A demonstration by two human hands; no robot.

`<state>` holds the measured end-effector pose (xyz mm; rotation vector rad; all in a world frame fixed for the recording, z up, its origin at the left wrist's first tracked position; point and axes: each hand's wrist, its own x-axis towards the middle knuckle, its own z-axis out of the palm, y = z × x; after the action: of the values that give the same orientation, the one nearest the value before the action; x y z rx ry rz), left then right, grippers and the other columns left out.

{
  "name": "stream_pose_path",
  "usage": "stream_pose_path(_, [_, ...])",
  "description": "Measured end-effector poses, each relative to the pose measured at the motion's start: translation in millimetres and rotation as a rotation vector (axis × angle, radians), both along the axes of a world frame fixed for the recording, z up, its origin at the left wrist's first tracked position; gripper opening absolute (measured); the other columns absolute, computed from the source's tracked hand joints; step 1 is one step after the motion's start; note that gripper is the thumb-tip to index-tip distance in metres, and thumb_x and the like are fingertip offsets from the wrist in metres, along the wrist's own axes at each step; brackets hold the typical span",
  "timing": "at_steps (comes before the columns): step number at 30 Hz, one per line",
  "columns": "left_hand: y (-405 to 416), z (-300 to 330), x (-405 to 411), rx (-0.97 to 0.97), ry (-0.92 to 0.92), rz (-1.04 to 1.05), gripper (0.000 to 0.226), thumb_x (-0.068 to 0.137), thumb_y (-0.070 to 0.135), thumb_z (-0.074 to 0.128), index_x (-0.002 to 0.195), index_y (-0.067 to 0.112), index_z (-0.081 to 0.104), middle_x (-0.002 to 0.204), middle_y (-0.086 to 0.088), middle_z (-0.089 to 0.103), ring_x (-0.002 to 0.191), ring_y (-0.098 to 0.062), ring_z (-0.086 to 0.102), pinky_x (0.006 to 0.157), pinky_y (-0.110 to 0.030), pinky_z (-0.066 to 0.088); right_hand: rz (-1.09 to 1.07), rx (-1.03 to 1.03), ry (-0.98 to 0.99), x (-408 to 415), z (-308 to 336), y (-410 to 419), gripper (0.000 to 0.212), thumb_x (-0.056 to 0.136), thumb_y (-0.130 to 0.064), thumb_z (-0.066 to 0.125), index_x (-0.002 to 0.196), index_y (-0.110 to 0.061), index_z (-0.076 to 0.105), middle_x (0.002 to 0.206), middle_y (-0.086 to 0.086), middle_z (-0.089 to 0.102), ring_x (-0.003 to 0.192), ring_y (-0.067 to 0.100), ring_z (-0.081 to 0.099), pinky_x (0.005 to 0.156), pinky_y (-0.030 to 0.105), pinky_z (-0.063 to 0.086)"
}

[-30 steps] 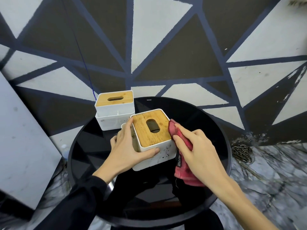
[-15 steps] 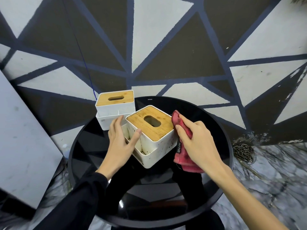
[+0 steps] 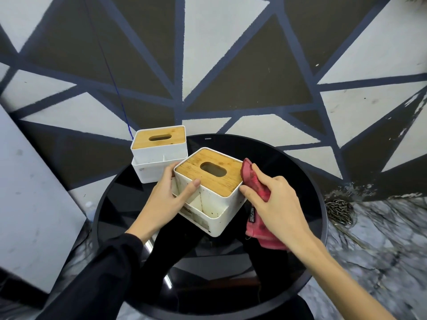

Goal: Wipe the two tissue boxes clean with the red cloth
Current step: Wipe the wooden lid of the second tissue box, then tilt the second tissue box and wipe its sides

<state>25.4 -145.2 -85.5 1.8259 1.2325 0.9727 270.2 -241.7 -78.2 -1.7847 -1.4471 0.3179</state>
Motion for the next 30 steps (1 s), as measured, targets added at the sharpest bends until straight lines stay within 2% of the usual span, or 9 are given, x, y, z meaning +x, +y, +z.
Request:
stream_pose_path(4, [-14, -2, 4, 0.030, 0.006, 0.086, 0.064, 0.086, 0.063, 0.071, 0.138, 0.038, 0.043, 0.127, 0.026, 0.059, 0.110, 0.022, 0.056, 0.076, -0.003, 0.049, 0.050, -0.007, 0.012, 21, 0, 17, 0.062, 0.092, -0.060, 0.066, 0.150, -0.050, 0.047, 0.100, -0.004, 0.059, 0.096, 0.016, 0.061, 0.088, 0.035, 0.050])
stream_pose_path(8, [-24, -3, 4, 0.055, 0.036, 0.155, 0.063, 0.085, 0.064, 0.073, 0.133, 0.033, 0.046, 0.125, 0.023, 0.061, 0.110, 0.012, 0.060, 0.074, -0.007, 0.052, 0.132, 0.000, 0.104, 32, 5, 29, 0.054, 0.093, -0.046, 0.073, 0.145, -0.045, 0.056, 0.095, -0.030, 0.063, 0.092, -0.012, 0.059, 0.076, 0.000, 0.040])
stream_pose_path(11, [-29, 0, 5, 0.067, 0.061, 0.176, 0.064, 0.080, 0.067, 0.073, 0.127, 0.030, 0.049, 0.120, 0.020, 0.064, 0.108, 0.005, 0.062, 0.073, -0.011, 0.052, 0.165, 0.004, 0.153, 34, 5, 30, 0.052, 0.094, -0.044, 0.073, 0.143, -0.044, 0.058, 0.103, -0.036, 0.064, 0.097, -0.014, 0.060, 0.076, -0.003, 0.039])
stream_pose_path(15, [-26, 5, 1, 0.064, 0.096, 0.158, 0.069, 0.076, 0.070, 0.073, 0.127, 0.030, 0.048, 0.120, 0.019, 0.064, 0.106, 0.002, 0.063, 0.073, -0.010, 0.052, 0.191, 0.018, 0.215, 31, 2, 25, 0.046, 0.096, -0.043, 0.072, 0.140, -0.045, 0.061, 0.108, -0.036, 0.067, 0.096, -0.028, 0.057, 0.077, -0.007, 0.038])
stream_pose_path(18, [-19, 6, -2, 0.078, 0.158, 0.100, 0.073, 0.078, 0.074, 0.069, 0.134, 0.036, 0.042, 0.135, 0.016, 0.054, 0.121, 0.000, 0.057, 0.095, -0.025, 0.053, 0.208, -0.002, 0.263, 28, 1, 20, 0.039, 0.099, -0.043, 0.067, 0.137, -0.047, 0.063, 0.106, -0.032, 0.073, 0.100, -0.021, 0.061, 0.077, -0.004, 0.041])
stream_pose_path(21, [-13, 5, 0, 0.167, 0.244, 0.042, 0.084, 0.083, 0.080, 0.064, 0.149, 0.039, 0.033, 0.150, 0.016, 0.032, 0.144, -0.003, 0.033, 0.116, -0.035, 0.037, 0.223, -0.026, 0.309, 25, 1, 16, 0.031, 0.102, -0.042, 0.063, 0.132, -0.049, 0.066, 0.104, -0.028, 0.076, 0.100, -0.012, 0.067, 0.085, 0.009, 0.048])
stream_pose_path(23, [-8, 7, 5, 0.306, 0.334, 0.007, 0.087, 0.084, 0.082, 0.058, 0.155, 0.040, 0.029, 0.157, 0.018, 0.023, 0.148, -0.002, 0.021, 0.119, -0.035, 0.026, 0.222, -0.034, 0.335, 23, 1, 15, 0.028, 0.103, -0.042, 0.060, 0.130, -0.048, 0.068, 0.105, -0.026, 0.076, 0.103, -0.007, 0.068, 0.094, 0.022, 0.053])
stream_pose_path(27, [-6, 15, 19, 0.479, 0.541, -0.084, 0.076, 0.090, 0.079, 0.049, 0.155, 0.041, 0.037, 0.164, 0.015, 0.025, 0.154, -0.007, 0.018, 0.125, -0.038, 0.021, 0.221, -0.059, 0.381, 17, -1, 13, 0.023, 0.105, -0.043, 0.053, 0.116, -0.039, 0.074, 0.102, -0.009, 0.078, 0.100, 0.010, 0.072, 0.099, 0.043, 0.056])
stream_pose_path(30, [-8, 19, 30, 0.541, 0.634, -0.125, 0.072, 0.093, 0.079, 0.041, 0.154, 0.041, 0.041, 0.165, 0.016, 0.028, 0.155, -0.006, 0.018, 0.127, -0.043, 0.021, 0.212, -0.068, 0.460, 14, -4, 10, 0.024, 0.107, -0.040, 0.051, 0.113, -0.038, 0.074, 0.103, -0.007, 0.078, 0.101, 0.014, 0.073, 0.100, 0.047, 0.055])
